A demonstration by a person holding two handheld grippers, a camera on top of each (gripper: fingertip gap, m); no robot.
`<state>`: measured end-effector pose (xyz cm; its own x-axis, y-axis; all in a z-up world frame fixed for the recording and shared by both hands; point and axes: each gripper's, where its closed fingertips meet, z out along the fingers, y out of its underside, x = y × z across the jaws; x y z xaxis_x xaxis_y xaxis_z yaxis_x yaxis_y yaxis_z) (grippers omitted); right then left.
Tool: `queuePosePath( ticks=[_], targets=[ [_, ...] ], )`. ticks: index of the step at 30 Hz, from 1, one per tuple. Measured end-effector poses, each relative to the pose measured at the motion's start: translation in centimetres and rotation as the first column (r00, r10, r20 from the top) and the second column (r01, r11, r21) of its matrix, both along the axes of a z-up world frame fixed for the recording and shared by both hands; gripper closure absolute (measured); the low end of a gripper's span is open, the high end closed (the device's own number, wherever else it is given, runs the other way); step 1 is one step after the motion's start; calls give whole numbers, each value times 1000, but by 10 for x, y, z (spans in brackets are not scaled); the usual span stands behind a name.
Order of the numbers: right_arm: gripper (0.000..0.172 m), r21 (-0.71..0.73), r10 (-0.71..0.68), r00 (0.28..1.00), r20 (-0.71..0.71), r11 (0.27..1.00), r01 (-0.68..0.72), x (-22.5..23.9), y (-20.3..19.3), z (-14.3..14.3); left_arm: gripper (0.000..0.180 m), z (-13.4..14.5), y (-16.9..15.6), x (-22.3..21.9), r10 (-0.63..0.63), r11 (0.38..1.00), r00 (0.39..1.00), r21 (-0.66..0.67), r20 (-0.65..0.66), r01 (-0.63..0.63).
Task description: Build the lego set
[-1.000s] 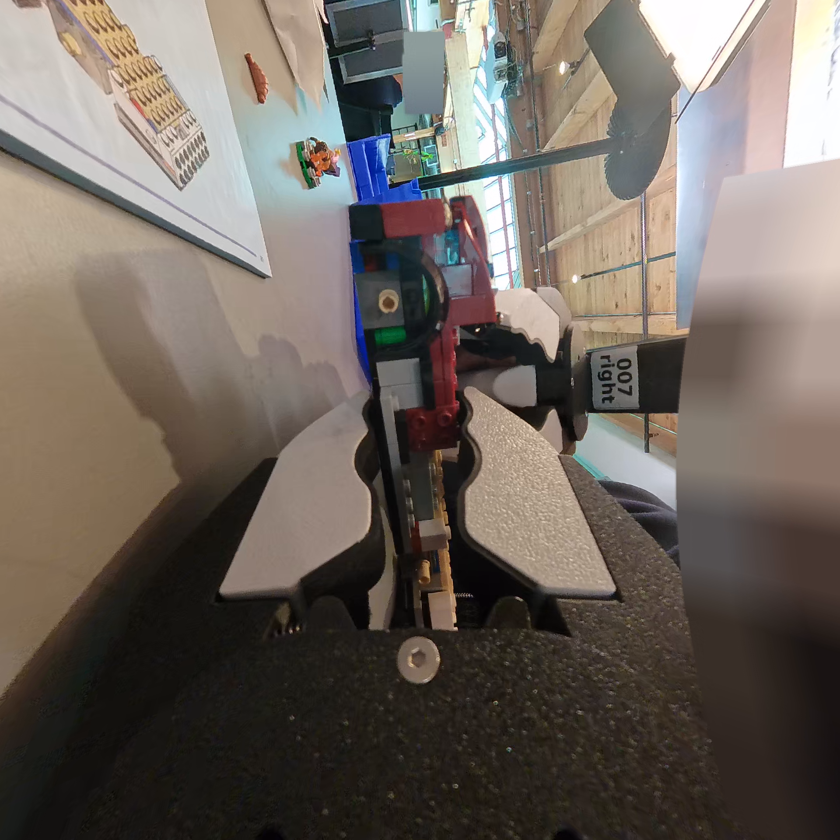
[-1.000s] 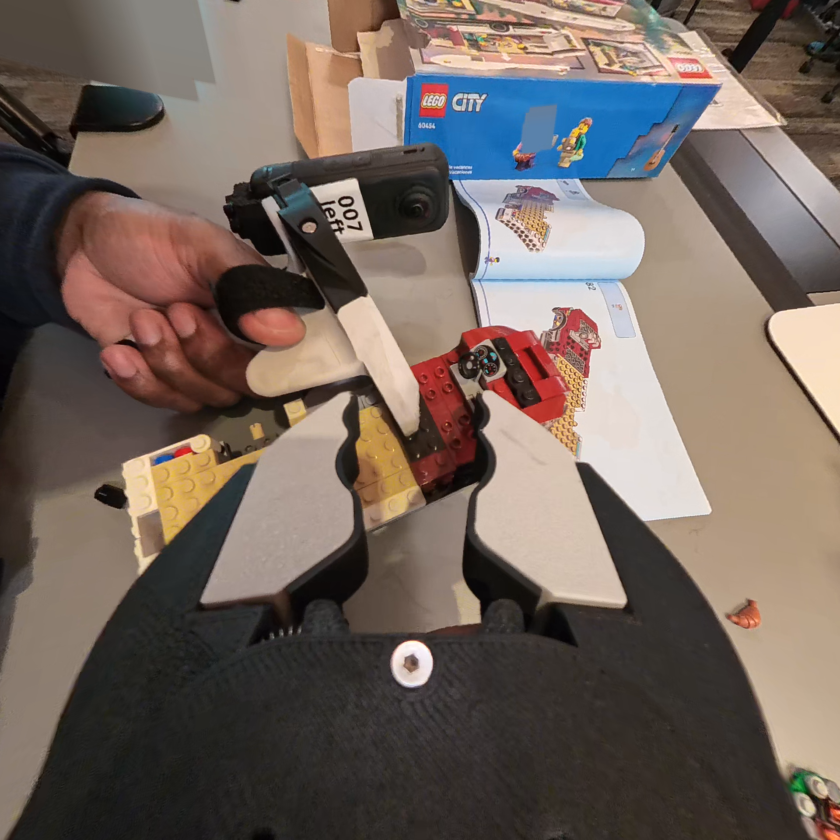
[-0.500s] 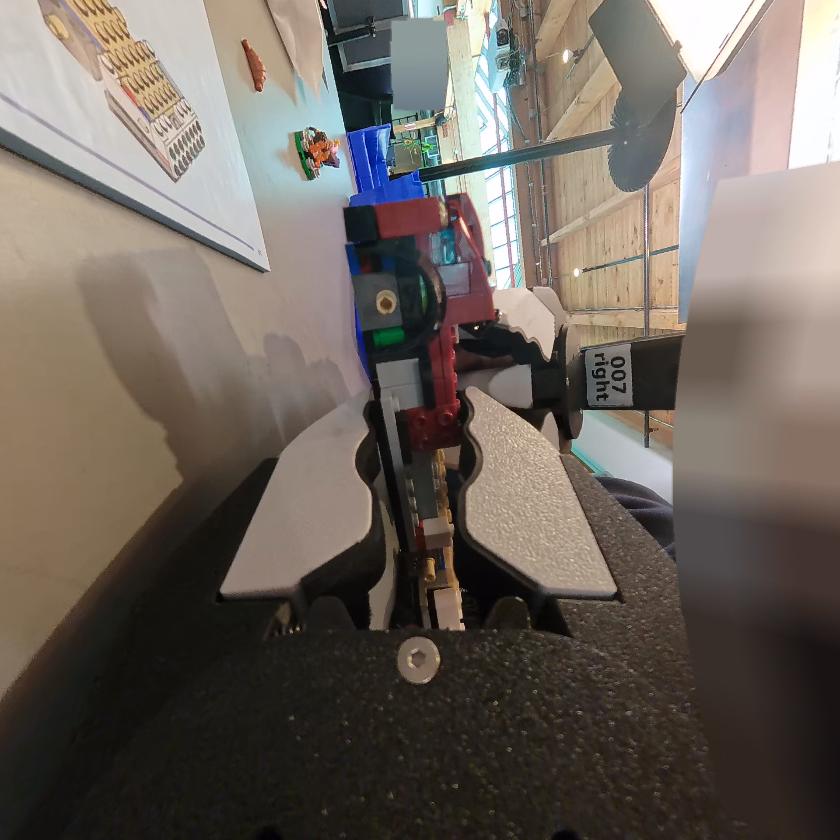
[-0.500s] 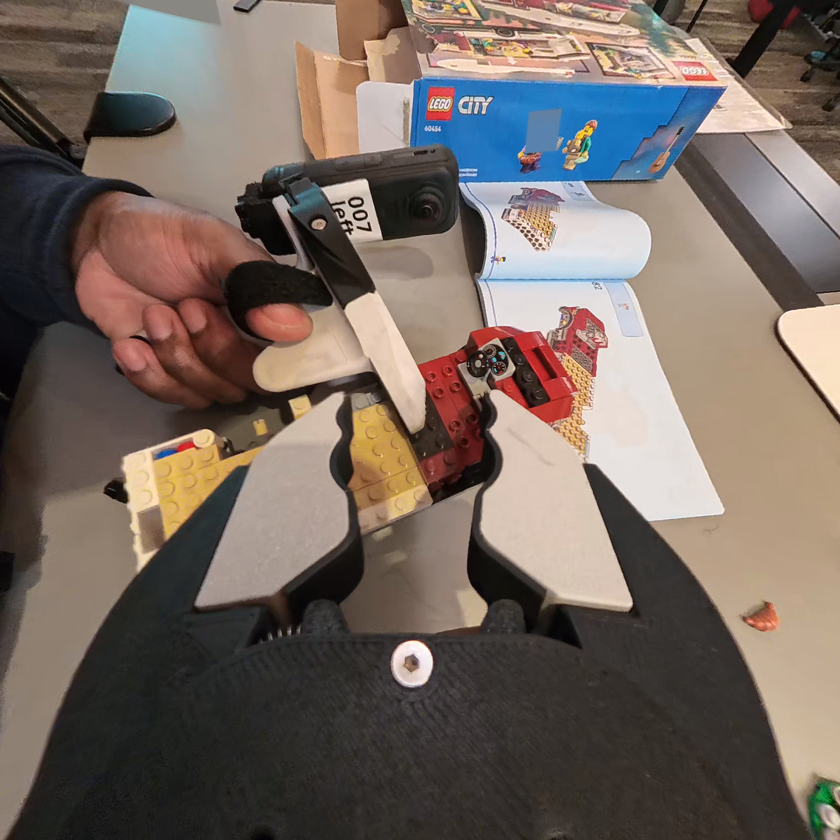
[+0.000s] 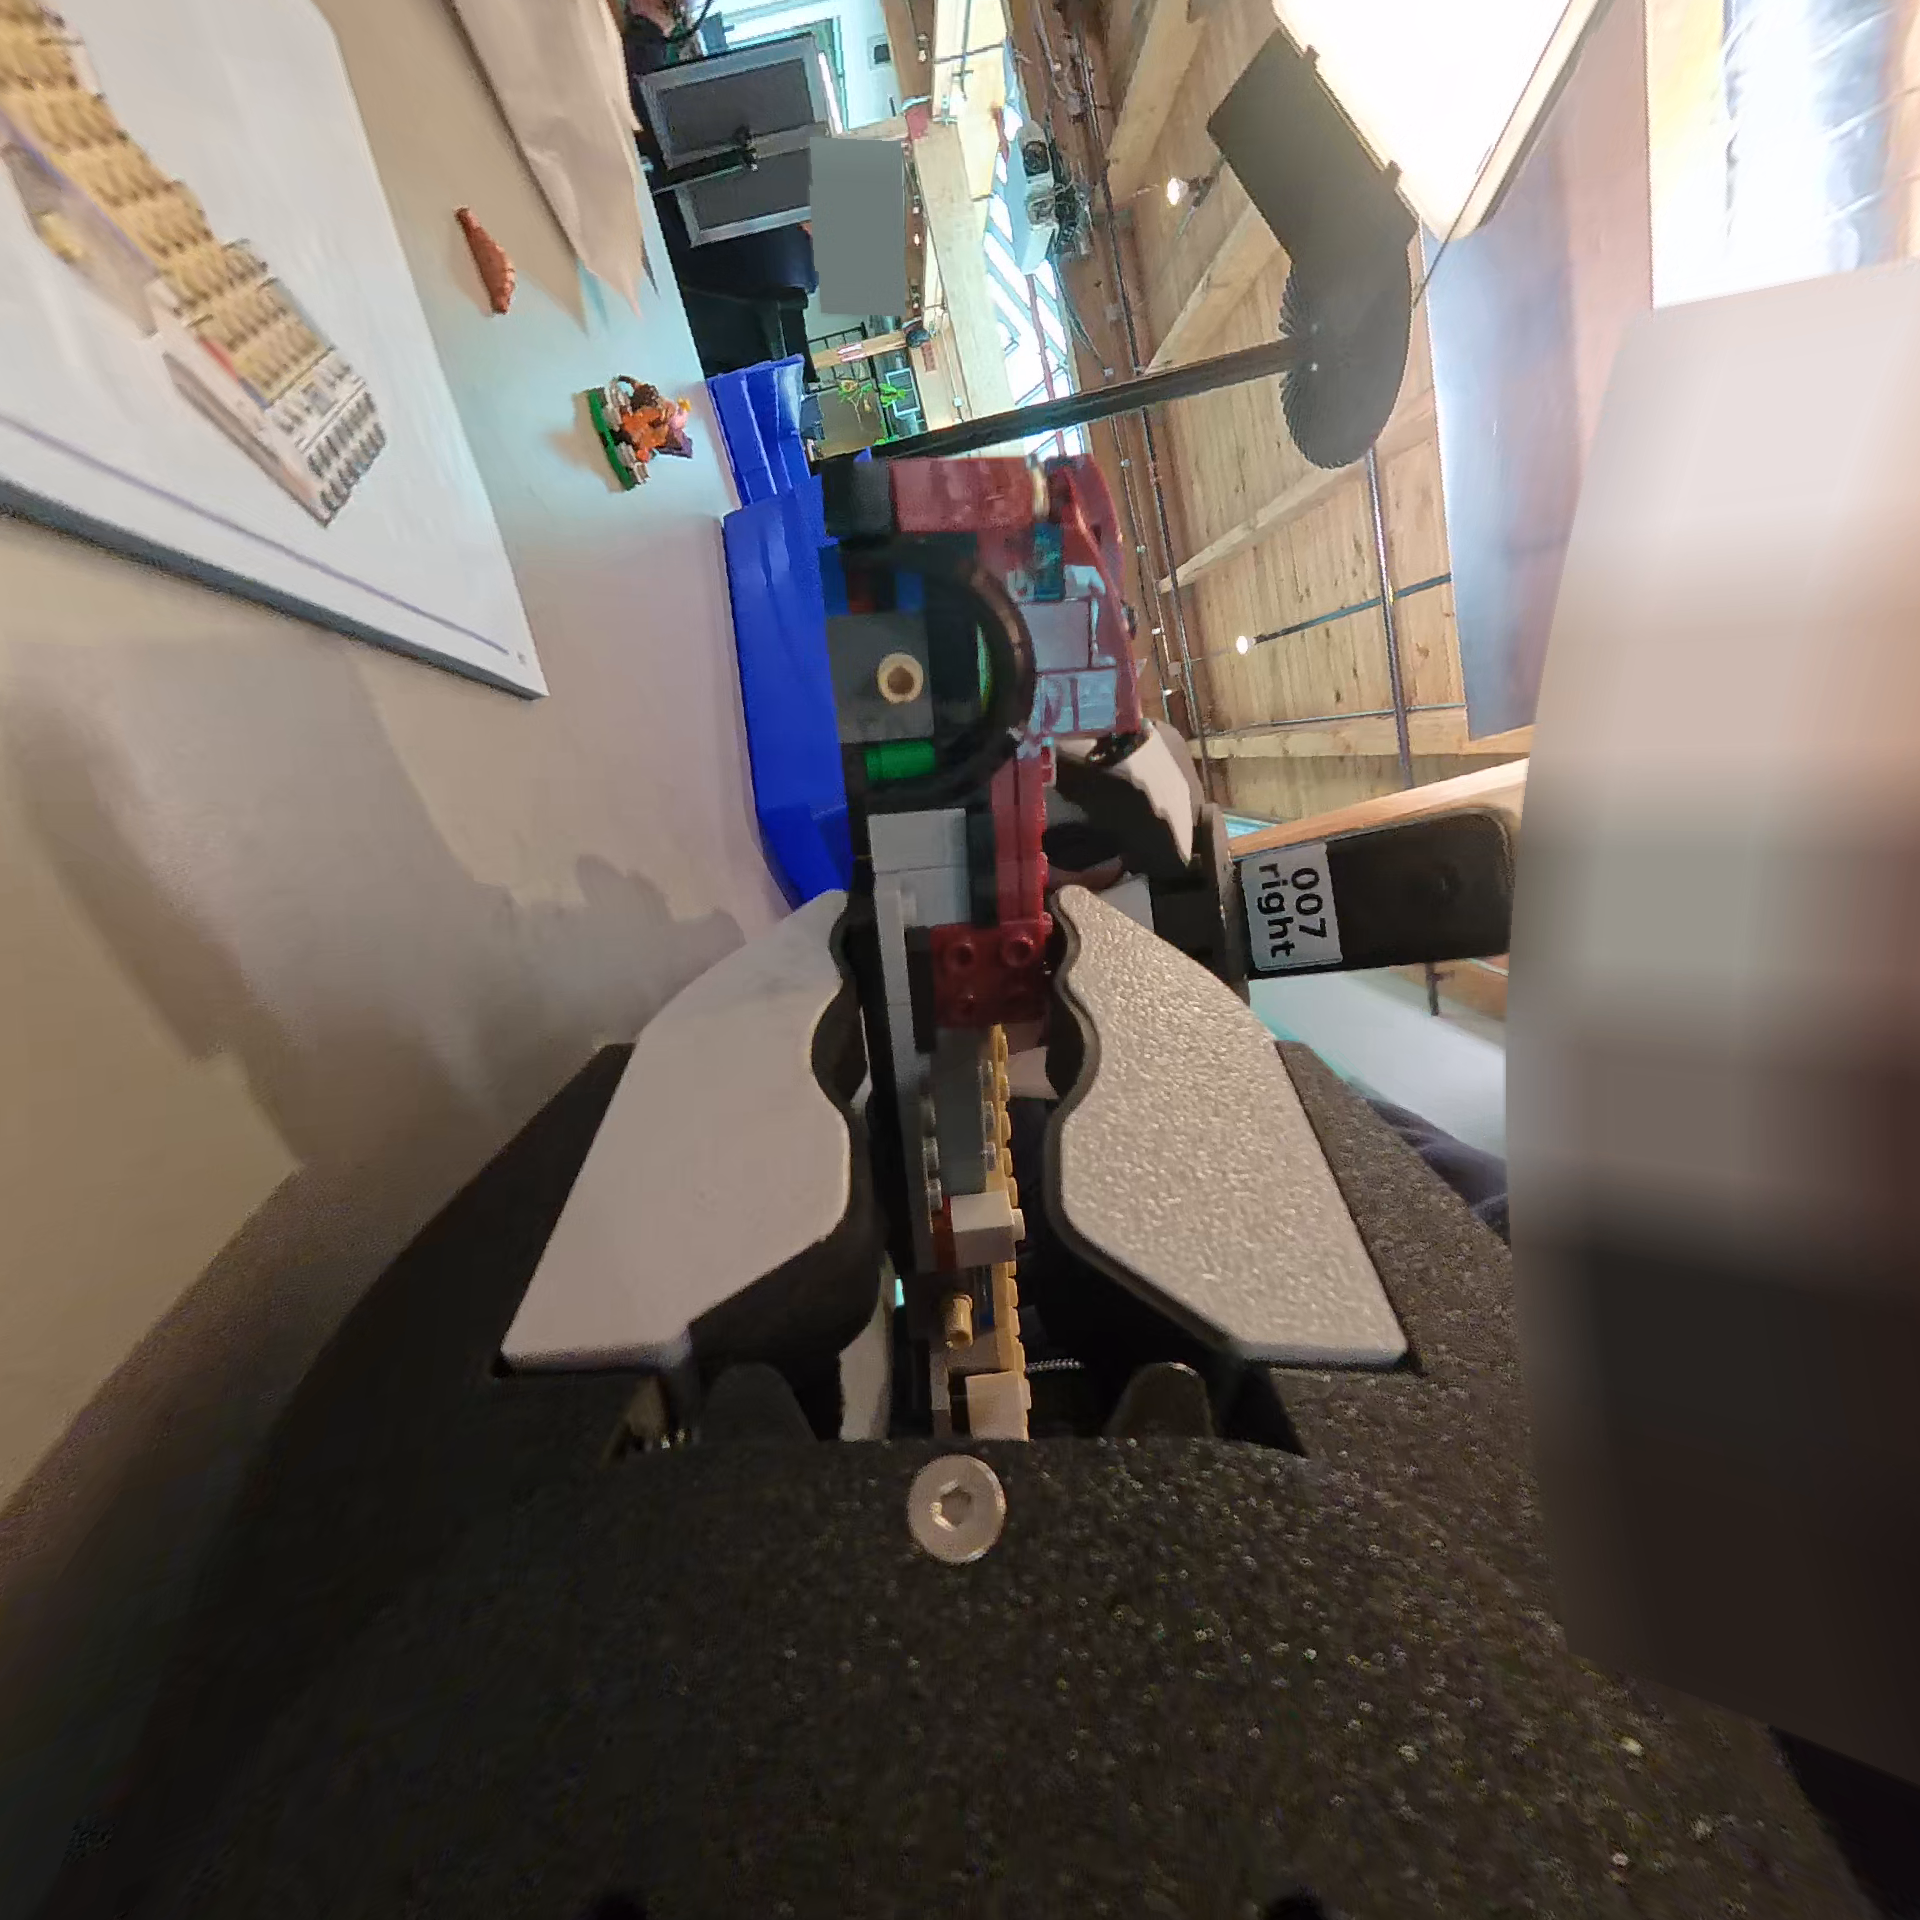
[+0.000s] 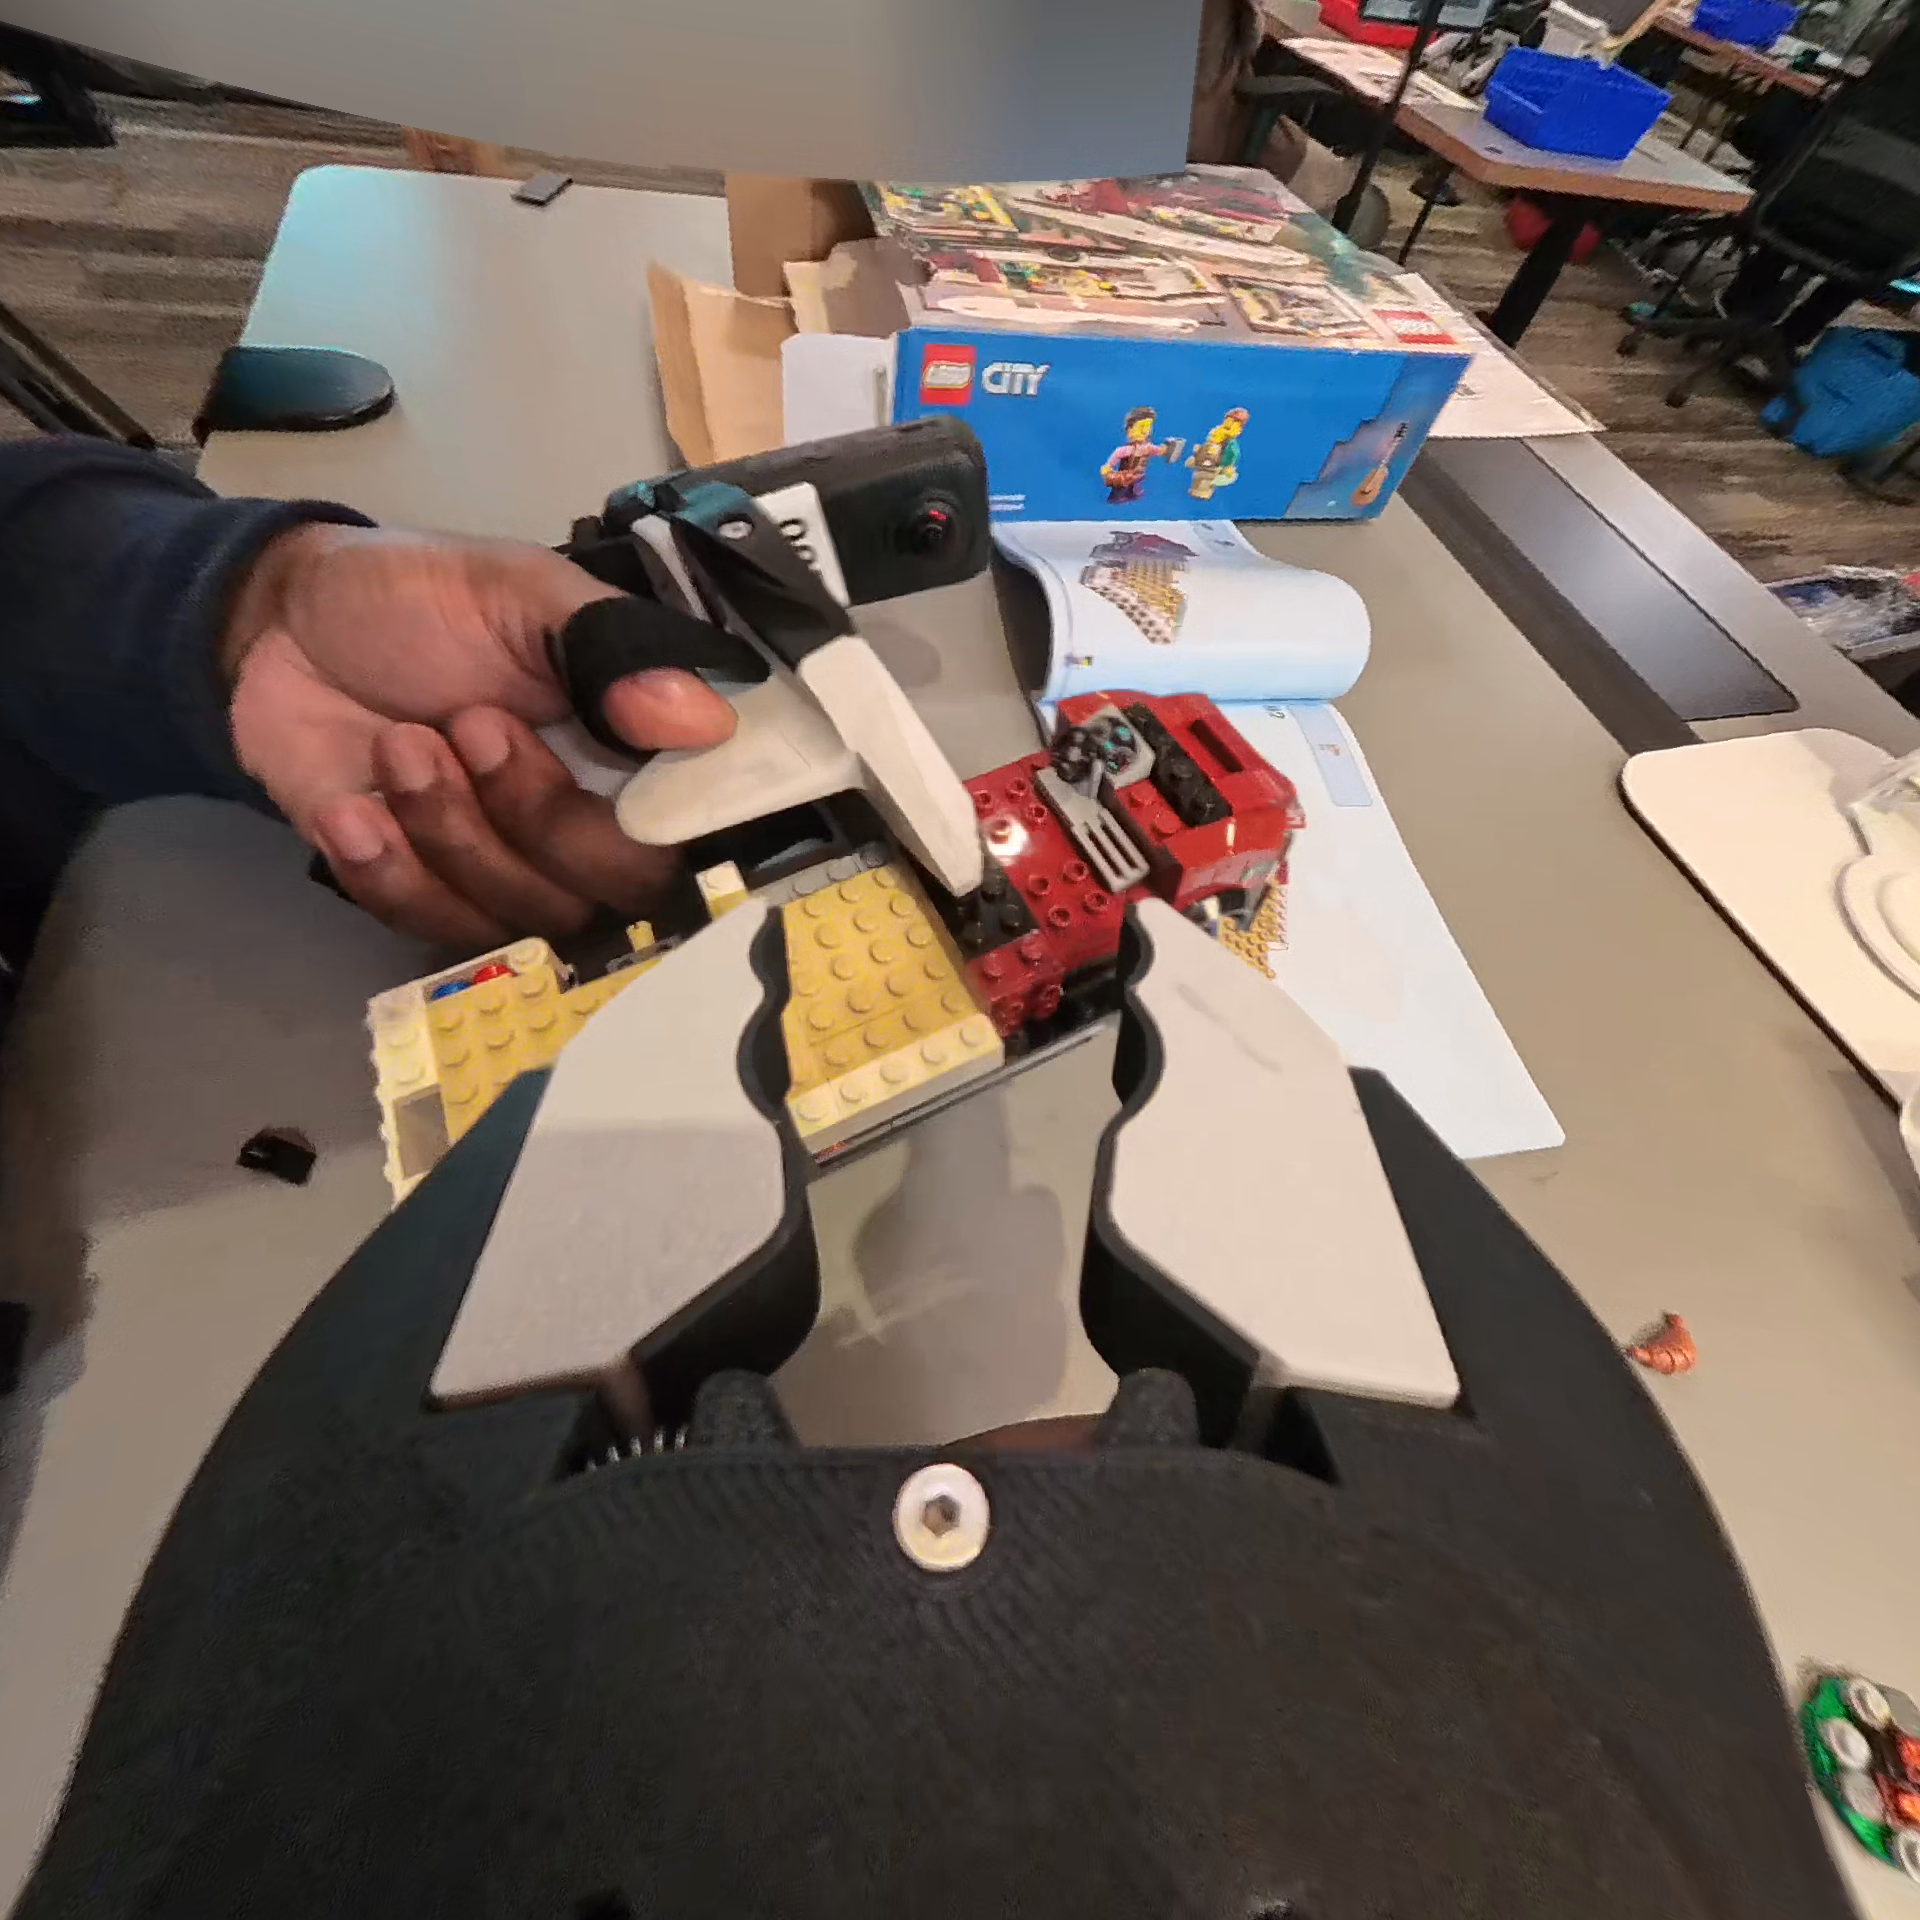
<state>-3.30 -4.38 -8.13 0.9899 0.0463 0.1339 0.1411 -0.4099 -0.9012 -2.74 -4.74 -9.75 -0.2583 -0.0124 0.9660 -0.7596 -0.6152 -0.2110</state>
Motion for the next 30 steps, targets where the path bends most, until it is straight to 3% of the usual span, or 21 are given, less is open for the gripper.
queuePosePath(
  ticks=[5, 10, 13, 19, 30],
  targets=[
    [114, 99, -175, 943, -283, 973, 210, 27, -6, 15, 149, 6, 0, 0, 22, 997, 997, 68, 78, -28],
    [120, 82, -194, 737, -648, 944, 320, 36, -5, 11, 149, 10, -2, 1, 43, 994, 991, 97, 127, -55],
    [120, 61, -167, 608, -776, 940, 337, 34, 0, 4, 149, 11, -4, 2, 55, 991, 987, 112, 152, -73],
    [131, 53, -127, 465, -876, 933, 355, 34, 1, -1, 149, 13, -5, 3, 70, 991, 984, 100, 163, -87],
    [133, 76, -78, 387, -919, 927, 366, 31, 4, 0, 149, 13, -6, 4, 78, 988, 982, 119, 172, -99]
  ],
)
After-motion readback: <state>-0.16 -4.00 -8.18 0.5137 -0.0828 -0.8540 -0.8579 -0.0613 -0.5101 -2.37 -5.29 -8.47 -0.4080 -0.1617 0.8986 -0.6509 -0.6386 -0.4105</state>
